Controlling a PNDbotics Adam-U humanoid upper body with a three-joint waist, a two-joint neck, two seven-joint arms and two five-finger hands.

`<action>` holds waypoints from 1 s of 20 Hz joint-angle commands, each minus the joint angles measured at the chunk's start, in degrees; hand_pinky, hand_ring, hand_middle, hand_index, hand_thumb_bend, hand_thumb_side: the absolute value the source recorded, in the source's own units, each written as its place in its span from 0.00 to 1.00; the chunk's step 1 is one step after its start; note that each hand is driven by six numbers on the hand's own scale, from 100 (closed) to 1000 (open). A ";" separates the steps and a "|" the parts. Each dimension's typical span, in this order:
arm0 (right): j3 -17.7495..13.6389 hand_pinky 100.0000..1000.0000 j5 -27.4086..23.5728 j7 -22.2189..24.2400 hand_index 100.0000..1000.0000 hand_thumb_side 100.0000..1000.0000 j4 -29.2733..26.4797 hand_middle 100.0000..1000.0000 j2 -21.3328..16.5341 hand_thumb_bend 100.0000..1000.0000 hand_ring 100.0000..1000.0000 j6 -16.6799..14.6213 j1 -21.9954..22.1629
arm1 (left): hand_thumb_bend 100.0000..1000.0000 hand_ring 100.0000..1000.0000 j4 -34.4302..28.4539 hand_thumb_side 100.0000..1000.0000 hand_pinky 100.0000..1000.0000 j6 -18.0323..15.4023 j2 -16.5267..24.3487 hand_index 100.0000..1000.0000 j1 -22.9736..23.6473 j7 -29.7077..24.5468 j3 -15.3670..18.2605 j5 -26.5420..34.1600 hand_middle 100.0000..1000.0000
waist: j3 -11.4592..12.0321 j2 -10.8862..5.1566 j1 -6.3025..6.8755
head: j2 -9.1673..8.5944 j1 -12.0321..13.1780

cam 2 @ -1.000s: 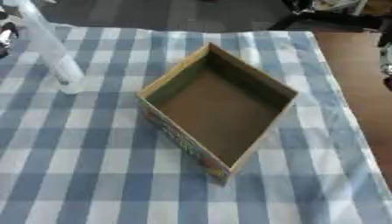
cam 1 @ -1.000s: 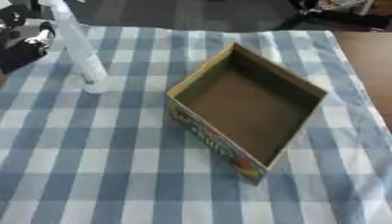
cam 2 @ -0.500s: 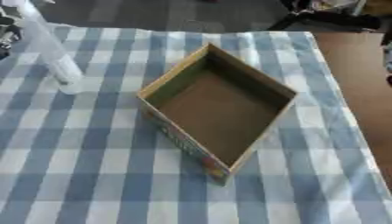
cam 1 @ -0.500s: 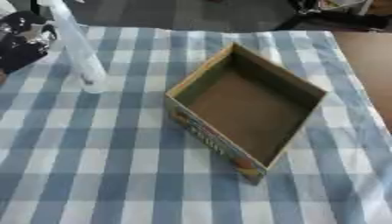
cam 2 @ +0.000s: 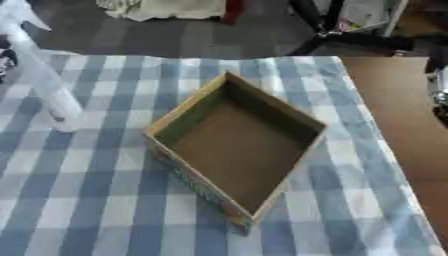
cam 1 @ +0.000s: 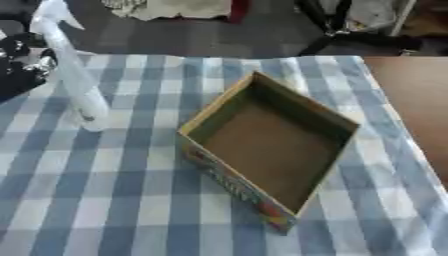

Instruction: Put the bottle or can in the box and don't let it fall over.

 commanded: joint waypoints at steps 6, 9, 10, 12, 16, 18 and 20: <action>-0.77 0.92 -0.46 0.23 0.83 0.26 -1.35 1.00 -1.37 0.00 0.91 -0.20 -0.62 | 0.00 1.00 0.04 0.50 1.00 0.26 2.59 0.87 -2.04 0.48 0.48 -1.84 1.00 | -0.22 -0.42 0.03 | 0.38 0.15; -0.74 0.92 -0.42 0.31 0.83 0.26 -1.35 1.00 -1.37 0.00 0.91 -0.25 -0.66 | 0.00 1.00 -0.05 0.50 1.00 0.34 2.72 0.87 -2.45 0.61 0.55 -2.13 1.00 | -0.19 -0.15 0.04 | 0.37 0.56; -0.73 0.92 -0.40 0.32 0.83 0.26 -1.35 1.00 -1.35 0.00 0.91 -0.24 -0.68 | 0.00 1.00 -0.13 0.50 1.00 0.29 2.76 0.87 -2.53 0.55 0.57 -2.08 1.00 | -0.19 -0.09 0.03 | 0.37 0.65; -0.72 0.92 -0.31 0.33 0.83 0.26 -1.35 1.00 -1.31 0.00 0.91 -0.23 -0.67 | 0.00 1.00 -0.61 0.50 1.00 0.13 2.89 0.87 -2.50 0.26 0.61 -1.71 1.00 | -0.17 0.05 0.00 | 0.46 0.69; -0.72 0.92 -0.13 0.25 0.83 0.26 -1.35 1.00 -1.25 0.00 0.91 -0.13 -0.50 | 0.00 1.00 -2.03 0.49 1.00 0.23 3.31 0.87 -2.23 -0.35 0.74 -0.62 1.00 | -0.01 0.08 0.01 | 1.68 0.98; -0.72 0.92 -0.06 0.20 0.83 0.26 -1.35 1.00 -1.20 0.00 0.91 -0.06 -0.44 | 0.00 1.00 -2.87 0.49 1.00 0.31 3.53 0.87 -2.16 -0.54 0.80 0.09 1.00 | 0.08 0.09 0.05 | 1.84 1.07; -0.69 0.92 -0.05 0.17 0.83 0.27 -1.35 1.00 -1.18 0.00 0.91 0.02 -0.47 | 0.00 1.00 -3.66 0.49 1.00 0.43 3.62 0.87 -2.23 -0.67 0.83 0.83 1.00 | 0.15 0.09 0.09 | 1.85 1.11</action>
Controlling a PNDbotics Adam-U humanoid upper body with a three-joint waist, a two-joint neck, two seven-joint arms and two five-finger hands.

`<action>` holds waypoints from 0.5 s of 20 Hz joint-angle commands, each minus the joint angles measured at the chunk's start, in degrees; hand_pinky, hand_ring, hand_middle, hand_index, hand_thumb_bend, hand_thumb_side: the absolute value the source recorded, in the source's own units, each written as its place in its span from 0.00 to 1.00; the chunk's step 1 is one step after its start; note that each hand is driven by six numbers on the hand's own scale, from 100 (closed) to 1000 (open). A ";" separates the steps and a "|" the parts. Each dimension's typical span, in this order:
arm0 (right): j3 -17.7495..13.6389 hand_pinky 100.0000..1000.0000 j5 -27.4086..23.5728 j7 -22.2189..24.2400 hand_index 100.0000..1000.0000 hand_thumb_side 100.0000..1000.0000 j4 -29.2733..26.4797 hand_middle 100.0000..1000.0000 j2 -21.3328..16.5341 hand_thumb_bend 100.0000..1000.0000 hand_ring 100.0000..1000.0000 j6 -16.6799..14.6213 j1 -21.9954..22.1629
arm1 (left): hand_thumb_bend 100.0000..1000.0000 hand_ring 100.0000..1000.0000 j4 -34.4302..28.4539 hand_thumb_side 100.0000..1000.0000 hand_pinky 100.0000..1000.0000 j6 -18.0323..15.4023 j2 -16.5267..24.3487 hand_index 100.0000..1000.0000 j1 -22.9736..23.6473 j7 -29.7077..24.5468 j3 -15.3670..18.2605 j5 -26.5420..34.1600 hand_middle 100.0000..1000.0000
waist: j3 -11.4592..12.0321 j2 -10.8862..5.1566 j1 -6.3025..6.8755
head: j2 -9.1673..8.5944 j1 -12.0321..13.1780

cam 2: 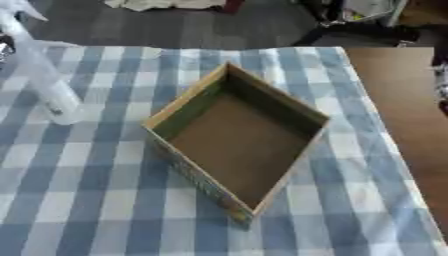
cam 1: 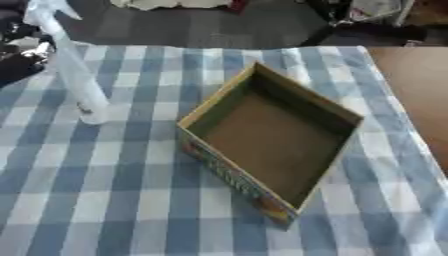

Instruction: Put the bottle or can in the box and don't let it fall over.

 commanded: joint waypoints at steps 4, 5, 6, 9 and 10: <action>-0.59 0.92 0.19 0.04 0.83 0.27 -1.35 1.00 -1.12 0.00 0.91 0.10 -0.37 | 0.00 1.00 -2.13 0.52 1.00 0.88 2.25 0.88 -1.37 -0.40 0.72 1.72 1.00 | 0.06 -0.83 0.09 | -0.07 0.33; -0.59 0.92 0.17 0.04 0.83 0.27 -1.35 1.00 -1.09 0.00 0.91 0.12 -0.35 | 0.00 1.00 -1.93 0.53 1.00 1.18 2.17 0.88 -1.45 -0.33 0.72 1.82 1.00 | 0.04 -0.83 0.09 | -0.17 0.35; -0.59 0.92 0.16 0.05 0.83 0.27 -1.35 1.00 -1.07 0.00 0.91 0.13 -0.34 | 0.00 1.00 -1.64 0.54 1.00 1.51 2.08 0.89 -1.52 -0.21 0.73 1.86 1.00 | 0.01 -0.83 0.09 | -0.26 0.38; -0.61 0.92 0.11 0.06 0.83 0.27 -1.35 1.00 -1.04 0.00 0.91 0.12 -0.34 | 0.00 1.00 -0.94 0.60 1.00 2.22 1.80 0.90 -1.73 0.08 0.68 1.84 1.00 | -0.03 -0.84 0.10 | -0.50 0.36; -0.62 0.92 0.09 0.04 0.83 0.27 -1.35 1.00 -1.02 0.00 0.91 0.13 -0.34 | 0.00 1.00 -0.77 0.60 1.00 2.33 1.70 0.90 -1.83 0.06 0.63 1.85 1.00 | -0.04 -0.84 0.11 | -0.61 0.32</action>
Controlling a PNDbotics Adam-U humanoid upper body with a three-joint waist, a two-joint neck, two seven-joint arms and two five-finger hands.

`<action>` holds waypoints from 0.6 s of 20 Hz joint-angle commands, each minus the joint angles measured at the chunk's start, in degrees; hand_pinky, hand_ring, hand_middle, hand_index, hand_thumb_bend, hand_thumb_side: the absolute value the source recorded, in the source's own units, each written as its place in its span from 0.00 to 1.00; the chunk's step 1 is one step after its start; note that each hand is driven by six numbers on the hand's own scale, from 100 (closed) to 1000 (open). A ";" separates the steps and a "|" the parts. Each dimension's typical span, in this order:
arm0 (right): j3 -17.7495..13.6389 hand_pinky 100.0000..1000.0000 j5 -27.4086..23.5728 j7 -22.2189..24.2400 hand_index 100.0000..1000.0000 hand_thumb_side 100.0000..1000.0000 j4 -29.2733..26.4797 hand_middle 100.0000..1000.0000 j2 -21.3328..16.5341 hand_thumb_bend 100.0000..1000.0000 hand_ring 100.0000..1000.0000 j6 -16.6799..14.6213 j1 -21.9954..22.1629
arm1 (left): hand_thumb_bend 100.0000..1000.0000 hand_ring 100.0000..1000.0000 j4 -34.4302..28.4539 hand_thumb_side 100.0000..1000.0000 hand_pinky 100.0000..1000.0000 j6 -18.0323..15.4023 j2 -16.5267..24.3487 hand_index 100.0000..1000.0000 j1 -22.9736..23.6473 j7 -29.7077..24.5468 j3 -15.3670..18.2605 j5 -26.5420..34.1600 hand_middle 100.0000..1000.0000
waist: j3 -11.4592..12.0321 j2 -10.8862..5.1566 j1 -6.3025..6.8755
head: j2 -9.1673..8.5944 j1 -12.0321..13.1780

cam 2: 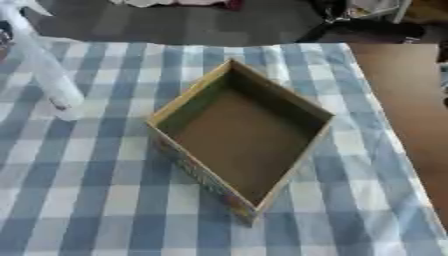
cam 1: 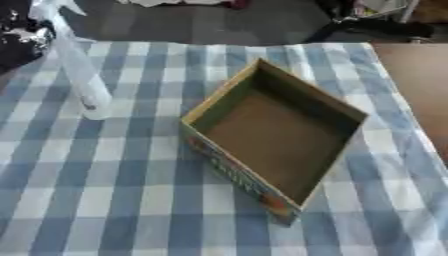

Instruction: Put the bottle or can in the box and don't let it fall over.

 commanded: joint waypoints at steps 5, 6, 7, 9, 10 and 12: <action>-0.59 0.92 -0.02 0.03 0.83 0.28 -1.35 1.00 -0.89 0.00 0.91 0.12 -0.38 | 0.00 1.00 0.45 0.63 1.00 0.59 1.06 0.92 -1.99 -0.28 0.40 0.26 1.00 | -0.17 -0.75 0.09 | -1.24 0.00; -0.57 0.92 -0.07 0.05 0.83 0.28 -1.35 1.00 -0.88 0.00 0.91 0.19 -0.48 | 0.00 1.00 0.70 0.64 1.00 0.63 0.95 0.92 -2.08 -0.42 0.35 0.23 1.00 | -0.20 -0.72 0.09 | -1.37 0.00; -0.56 0.92 -0.11 0.07 0.83 0.28 -1.35 1.00 -0.88 0.00 0.91 0.27 -0.59 | 0.00 1.00 0.94 0.65 1.00 0.63 0.86 0.93 -2.15 -0.55 0.32 0.23 1.00 | -0.22 -0.71 0.09 | -1.48 -0.01; -0.55 0.92 -0.17 0.09 0.83 0.29 -1.35 1.00 -0.89 0.00 0.91 0.45 -0.75 | 0.00 1.00 1.31 0.66 1.00 0.51 0.68 0.93 -2.27 -0.81 0.27 0.25 1.00 | -0.28 -0.69 0.08 | -1.65 -0.03; -0.56 0.92 -0.20 0.08 0.83 0.29 -1.35 1.00 -0.88 0.00 0.91 0.53 -0.80 | 0.00 1.00 1.44 0.67 1.00 0.39 0.60 0.93 -2.34 -0.94 0.22 0.23 1.00 | -0.30 -0.66 0.08 | -1.76 -0.04; -0.54 0.92 -0.28 0.08 0.83 0.29 -1.35 1.00 -0.84 0.00 0.91 0.69 -0.89 | 0.00 1.00 1.72 0.67 1.00 0.16 0.48 0.93 -2.47 -1.17 0.15 0.11 1.00 | -0.34 -0.63 0.10 | -1.94 -0.03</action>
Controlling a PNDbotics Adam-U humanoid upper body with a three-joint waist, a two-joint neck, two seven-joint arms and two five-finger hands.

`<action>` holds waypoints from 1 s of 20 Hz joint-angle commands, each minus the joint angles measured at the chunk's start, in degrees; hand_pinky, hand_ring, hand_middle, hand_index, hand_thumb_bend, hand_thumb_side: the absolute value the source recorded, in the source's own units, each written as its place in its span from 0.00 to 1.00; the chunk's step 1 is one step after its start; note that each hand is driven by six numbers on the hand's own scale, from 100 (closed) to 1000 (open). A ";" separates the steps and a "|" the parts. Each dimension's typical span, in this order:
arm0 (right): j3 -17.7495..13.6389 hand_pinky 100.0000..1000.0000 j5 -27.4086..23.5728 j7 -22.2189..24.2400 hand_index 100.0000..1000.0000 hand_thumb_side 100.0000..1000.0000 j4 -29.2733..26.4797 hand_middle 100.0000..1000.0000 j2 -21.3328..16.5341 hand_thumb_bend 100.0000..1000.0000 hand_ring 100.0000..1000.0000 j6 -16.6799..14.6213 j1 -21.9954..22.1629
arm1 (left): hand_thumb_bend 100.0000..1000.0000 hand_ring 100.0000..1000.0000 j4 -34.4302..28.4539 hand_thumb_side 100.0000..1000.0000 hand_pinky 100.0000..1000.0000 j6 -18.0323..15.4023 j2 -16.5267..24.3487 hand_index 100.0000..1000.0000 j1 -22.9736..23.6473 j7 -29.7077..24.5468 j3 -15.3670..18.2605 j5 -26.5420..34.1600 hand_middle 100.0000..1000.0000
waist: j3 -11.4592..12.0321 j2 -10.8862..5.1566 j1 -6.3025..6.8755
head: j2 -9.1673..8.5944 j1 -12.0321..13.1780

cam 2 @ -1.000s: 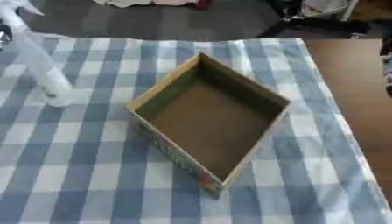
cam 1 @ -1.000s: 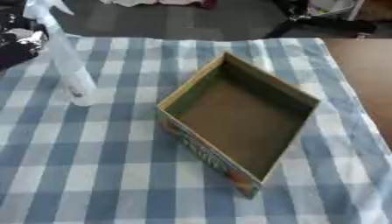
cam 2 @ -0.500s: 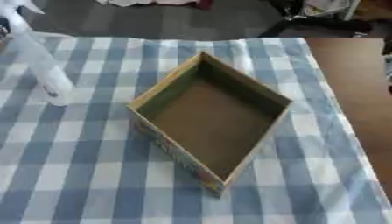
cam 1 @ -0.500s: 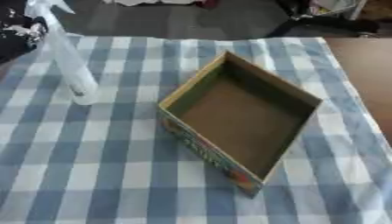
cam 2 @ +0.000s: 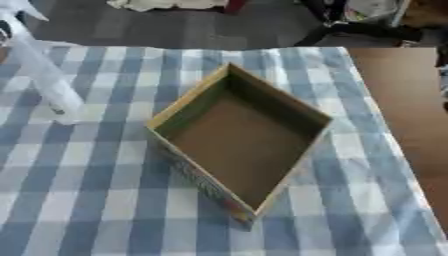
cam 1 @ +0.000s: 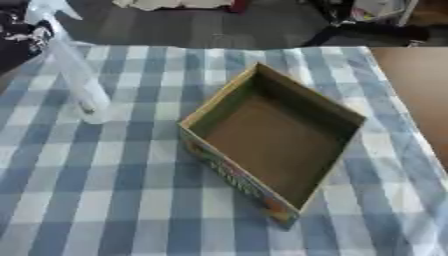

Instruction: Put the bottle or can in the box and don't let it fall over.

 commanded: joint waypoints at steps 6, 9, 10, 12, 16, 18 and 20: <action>-0.48 0.92 -0.40 0.00 0.83 0.30 -1.35 1.00 -0.84 0.00 0.91 0.52 -0.87 | 0.00 1.00 0.77 0.67 1.00 -0.33 0.36 0.92 -1.91 -0.53 -0.07 -0.91 1.00 | -0.15 -0.68 0.13 | -1.40 -0.09; -0.47 0.92 -0.42 0.03 0.83 0.30 -1.35 1.00 -0.76 0.00 0.91 0.64 -0.94 | 0.00 1.00 1.40 0.68 1.00 -0.24 0.00 0.92 -2.22 -0.43 -0.15 -1.45 1.00 | -0.21 -0.62 0.14 | -1.58 -0.06; -0.47 0.92 -0.43 0.04 0.83 0.30 -1.35 1.00 -0.74 0.00 0.91 0.66 -0.97 | 0.00 1.00 1.62 0.68 1.00 -0.21 -0.14 0.92 -2.32 -0.41 -0.18 -1.56 1.00 | -0.22 -0.60 0.14 | -1.64 -0.05; -0.46 0.92 -0.46 0.06 0.83 0.30 -1.35 1.00 -0.71 0.00 0.91 0.73 -1.02 | 0.00 1.00 2.03 0.70 1.00 -0.18 -0.41 0.92 -2.50 -0.39 -0.23 -1.63 1.00 | -0.25 -0.56 0.14 | -1.77 -0.06; -0.41 0.92 -0.44 0.15 0.83 0.30 -1.35 1.00 -0.60 0.00 0.91 0.89 -1.09 | 0.00 1.00 2.94 0.72 1.00 -0.17 -0.90 0.90 -2.84 -0.31 -0.21 -1.53 1.00 | -0.37 -0.45 0.14 | -1.91 -0.10; -0.40 0.92 -0.41 0.16 0.83 0.30 -1.35 1.00 -0.56 0.00 0.91 0.98 -1.09 | 0.00 1.00 3.27 0.72 1.00 -0.25 -1.09 0.89 -2.93 -0.27 -0.19 -1.39 1.00 | -0.43 -0.39 0.14 | -1.96 -0.10; -0.39 0.92 -0.37 0.17 0.83 0.30 -1.35 1.00 -0.52 0.00 0.91 1.06 -1.12 | 0.00 1.00 3.56 0.73 1.00 -0.30 -1.23 0.89 -3.02 -0.25 -0.20 -1.33 1.00 | -0.47 -0.35 0.16 | -2.02 -0.08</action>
